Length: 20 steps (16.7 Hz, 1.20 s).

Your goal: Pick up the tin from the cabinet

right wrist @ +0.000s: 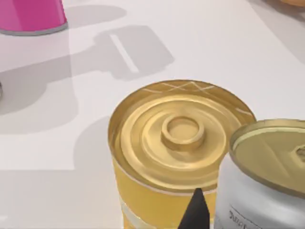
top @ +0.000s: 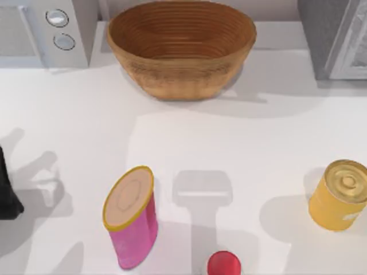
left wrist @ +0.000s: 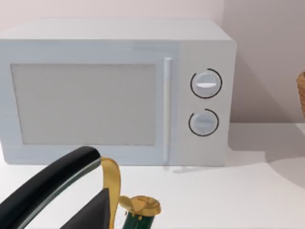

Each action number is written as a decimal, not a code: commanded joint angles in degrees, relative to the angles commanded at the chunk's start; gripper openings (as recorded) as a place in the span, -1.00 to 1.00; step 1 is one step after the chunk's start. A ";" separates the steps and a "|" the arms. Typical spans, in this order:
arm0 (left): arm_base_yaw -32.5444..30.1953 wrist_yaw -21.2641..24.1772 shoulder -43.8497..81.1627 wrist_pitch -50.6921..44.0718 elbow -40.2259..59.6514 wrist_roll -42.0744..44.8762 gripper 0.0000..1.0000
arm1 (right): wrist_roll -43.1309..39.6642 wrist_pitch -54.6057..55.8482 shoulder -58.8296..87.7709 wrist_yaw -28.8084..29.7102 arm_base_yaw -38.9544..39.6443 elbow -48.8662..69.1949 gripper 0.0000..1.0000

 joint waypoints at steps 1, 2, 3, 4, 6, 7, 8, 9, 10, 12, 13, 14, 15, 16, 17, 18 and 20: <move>0.00 0.00 0.00 0.00 0.00 0.00 1.00 | -6.34 -3.36 5.26 -3.41 -1.71 2.46 -1.00; 0.00 0.00 0.00 0.00 0.00 0.00 1.00 | -12.37 -6.56 10.24 -6.64 -3.34 4.78 -1.00; 0.00 0.00 0.00 0.00 0.00 0.00 1.00 | -18.06 -9.58 14.93 -9.67 -4.87 6.95 -1.00; 0.00 0.00 0.00 0.00 0.00 0.00 1.00 | -23.36 -12.41 19.30 -12.50 -6.30 8.97 -1.00; 0.00 0.00 0.00 0.00 0.00 0.00 1.00 | -32.55 -17.40 26.90 -17.43 -8.81 12.47 -1.00; 0.00 0.00 0.00 0.00 0.00 0.00 1.00 | -36.24 -19.47 30.01 -19.44 -9.83 13.89 -1.00; 0.00 0.00 0.00 0.00 0.00 0.00 1.00 | -39.35 -21.25 32.68 -21.16 -10.72 15.11 -1.00; 0.00 0.00 0.00 0.00 0.00 0.00 1.00 | -41.87 -22.73 34.88 -22.58 -11.45 16.11 -1.00; 0.00 0.00 0.00 0.00 0.00 0.00 1.00 | -43.82 -23.89 36.60 -23.69 -12.02 16.88 -1.00; 0.00 0.00 0.00 0.00 0.00 0.00 1.00 | -45.87 -25.13 38.42 -24.86 -12.63 17.70 -1.00; 0.00 0.00 0.00 0.00 0.00 0.00 1.00 | -45.95 -25.17 38.49 -24.90 -12.65 17.73 -1.00; 0.00 0.00 0.00 0.00 0.00 0.00 1.00 | -45.95 -25.17 38.49 -24.90 -12.65 17.73 -1.00; 0.00 0.00 0.00 0.00 0.00 0.00 1.00 | -45.95 -25.17 38.49 -24.90 -12.65 17.73 -1.00; 0.00 0.00 0.00 0.00 0.00 0.00 1.00 | -45.95 -25.17 38.49 -24.90 -12.65 17.73 -1.00; 0.00 0.00 0.00 0.00 0.00 0.00 1.00 | -44.95 -17.25 35.30 -21.70 -11.37 12.45 -1.00; 0.00 0.00 0.00 0.00 0.00 0.00 1.00 | -45.13 -17.43 35.40 -21.81 -11.34 12.54 -1.00; 0.00 0.00 0.00 0.00 0.00 0.00 1.00 | -47.17 -19.57 36.46 -22.93 -11.07 13.51 -1.00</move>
